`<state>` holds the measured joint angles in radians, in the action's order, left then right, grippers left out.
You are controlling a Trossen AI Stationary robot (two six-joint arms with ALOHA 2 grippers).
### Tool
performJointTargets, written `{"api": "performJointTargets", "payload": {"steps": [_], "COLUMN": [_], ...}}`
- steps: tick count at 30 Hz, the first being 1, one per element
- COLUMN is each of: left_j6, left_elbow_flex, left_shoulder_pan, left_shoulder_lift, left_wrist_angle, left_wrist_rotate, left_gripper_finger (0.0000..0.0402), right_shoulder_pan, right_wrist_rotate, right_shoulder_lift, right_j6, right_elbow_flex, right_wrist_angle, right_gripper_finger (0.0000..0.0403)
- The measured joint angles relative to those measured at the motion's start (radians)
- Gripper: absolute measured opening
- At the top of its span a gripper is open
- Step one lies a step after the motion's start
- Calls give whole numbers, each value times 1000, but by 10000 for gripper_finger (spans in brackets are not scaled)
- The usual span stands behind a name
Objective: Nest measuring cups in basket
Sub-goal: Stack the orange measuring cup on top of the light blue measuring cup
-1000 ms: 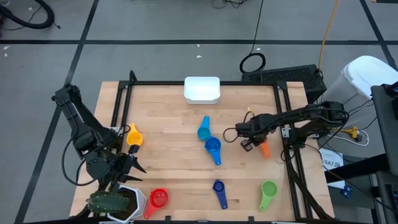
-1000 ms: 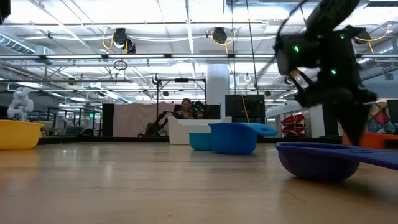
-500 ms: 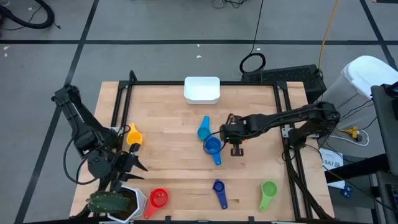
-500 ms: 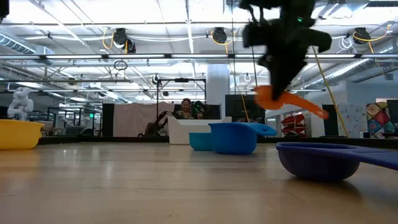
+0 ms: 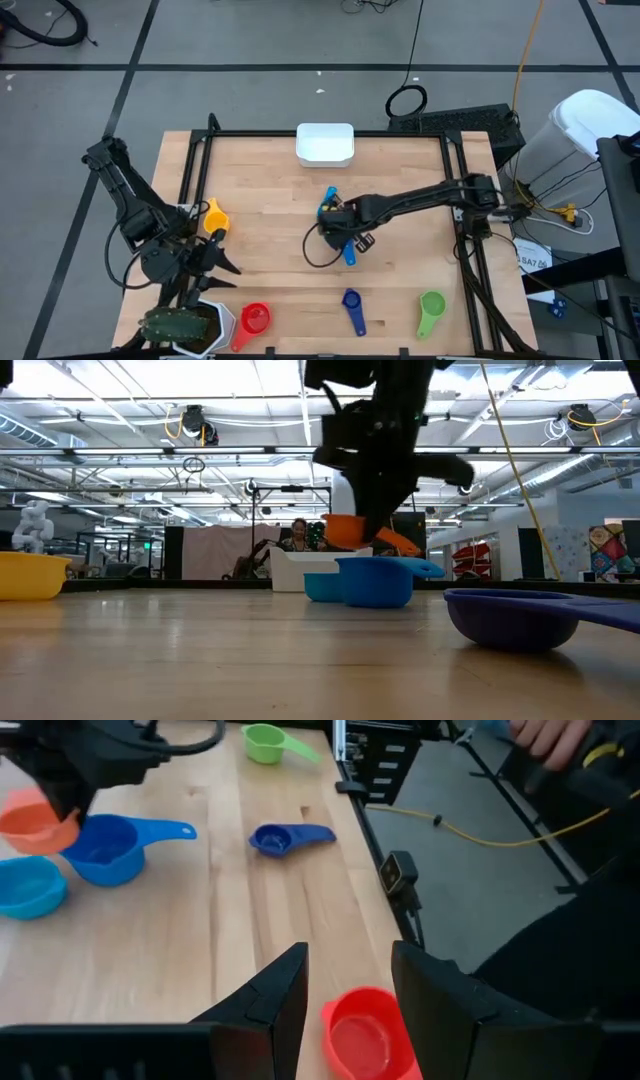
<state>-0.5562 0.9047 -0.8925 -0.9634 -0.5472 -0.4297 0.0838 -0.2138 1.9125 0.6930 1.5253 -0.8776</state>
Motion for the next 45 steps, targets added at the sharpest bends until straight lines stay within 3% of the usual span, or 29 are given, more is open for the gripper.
{"api": "performJointTargets", "payload": {"steps": [11,20,24,39,45], "left_j6": [-3,-3,-3,17,27], "left_elbow_flex": [0,0,0,0,0], "left_shoulder_pan": [-6,-6,-6,-6,-6], "left_shoulder_lift": [0,0,0,0,0], "left_wrist_angle": [43,62,85,87,87], "left_wrist_rotate": [-25,-27,-34,-43,-42], "left_gripper_finger": [150,149,150,150,149], "right_shoulder_pan": [-51,-63,-72,-83,-82], "right_wrist_rotate": [-25,-15,32,32,35], "right_shoulder_lift": [1,1,1,1,1], "right_j6": [379,583,610,564,545], "right_elbow_flex": [5,5,-4,-73,-73], "right_wrist_angle": [51,139,134,186,194], "right_gripper_finger": [0,0,0,8,51]}}
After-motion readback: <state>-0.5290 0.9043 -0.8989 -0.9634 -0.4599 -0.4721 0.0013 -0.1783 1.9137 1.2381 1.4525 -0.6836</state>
